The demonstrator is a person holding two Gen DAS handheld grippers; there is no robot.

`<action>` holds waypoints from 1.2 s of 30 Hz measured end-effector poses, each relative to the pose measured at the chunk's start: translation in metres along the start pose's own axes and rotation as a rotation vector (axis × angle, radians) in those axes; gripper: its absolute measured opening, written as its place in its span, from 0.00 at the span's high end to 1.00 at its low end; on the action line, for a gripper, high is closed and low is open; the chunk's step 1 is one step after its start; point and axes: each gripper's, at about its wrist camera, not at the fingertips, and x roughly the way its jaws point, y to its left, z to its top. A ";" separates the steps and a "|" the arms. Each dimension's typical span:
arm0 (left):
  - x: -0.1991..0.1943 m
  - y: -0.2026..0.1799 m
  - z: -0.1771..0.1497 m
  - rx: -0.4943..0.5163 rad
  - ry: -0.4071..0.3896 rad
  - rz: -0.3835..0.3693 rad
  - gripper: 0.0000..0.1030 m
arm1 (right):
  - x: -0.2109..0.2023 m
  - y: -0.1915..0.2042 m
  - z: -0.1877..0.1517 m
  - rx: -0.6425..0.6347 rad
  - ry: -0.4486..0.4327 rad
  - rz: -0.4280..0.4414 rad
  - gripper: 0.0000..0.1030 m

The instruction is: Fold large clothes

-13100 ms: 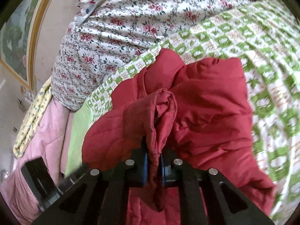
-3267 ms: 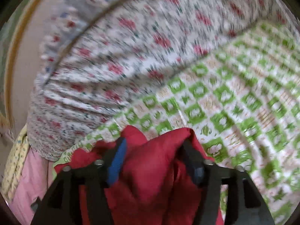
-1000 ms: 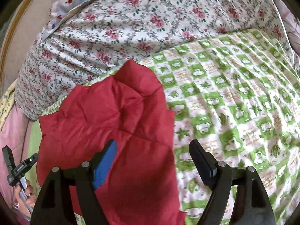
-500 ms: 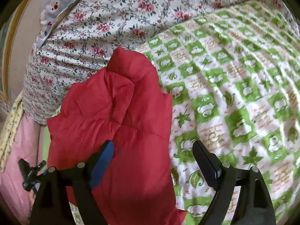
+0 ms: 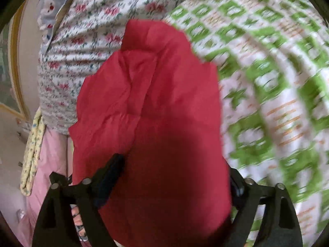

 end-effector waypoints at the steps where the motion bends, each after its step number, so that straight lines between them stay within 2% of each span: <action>1: -0.001 -0.002 0.000 0.007 0.001 -0.007 0.34 | 0.000 0.004 -0.002 -0.016 -0.006 -0.014 0.27; 3: -0.007 -0.006 -0.002 0.024 -0.006 -0.011 0.50 | -0.004 0.010 -0.003 -0.030 -0.009 -0.015 0.41; 5: -0.015 -0.010 -0.004 0.040 -0.013 -0.013 0.57 | -0.011 0.016 -0.005 -0.037 -0.011 -0.004 0.55; 6: -0.021 -0.013 -0.005 0.045 -0.019 -0.016 0.61 | -0.016 0.020 -0.007 -0.046 -0.012 -0.002 0.60; 9: -0.043 -0.023 -0.010 0.074 -0.045 -0.023 0.64 | -0.028 0.035 -0.013 -0.076 -0.024 0.011 0.64; 16: -0.107 -0.030 -0.039 0.116 -0.089 -0.028 0.66 | -0.057 0.062 -0.050 -0.116 -0.027 0.097 0.66; 23: -0.157 -0.011 -0.085 0.097 -0.103 -0.031 0.66 | -0.067 0.072 -0.100 -0.141 0.011 0.150 0.66; 26: -0.155 -0.003 -0.099 0.109 -0.091 0.013 0.66 | -0.062 0.062 -0.111 -0.124 0.019 0.126 0.65; 31: -0.132 0.001 -0.104 0.174 -0.100 0.134 0.62 | -0.051 0.044 -0.113 -0.100 0.008 0.066 0.59; 36: -0.114 0.018 -0.100 0.142 -0.111 0.152 0.52 | -0.045 0.036 -0.111 -0.101 -0.025 0.026 0.49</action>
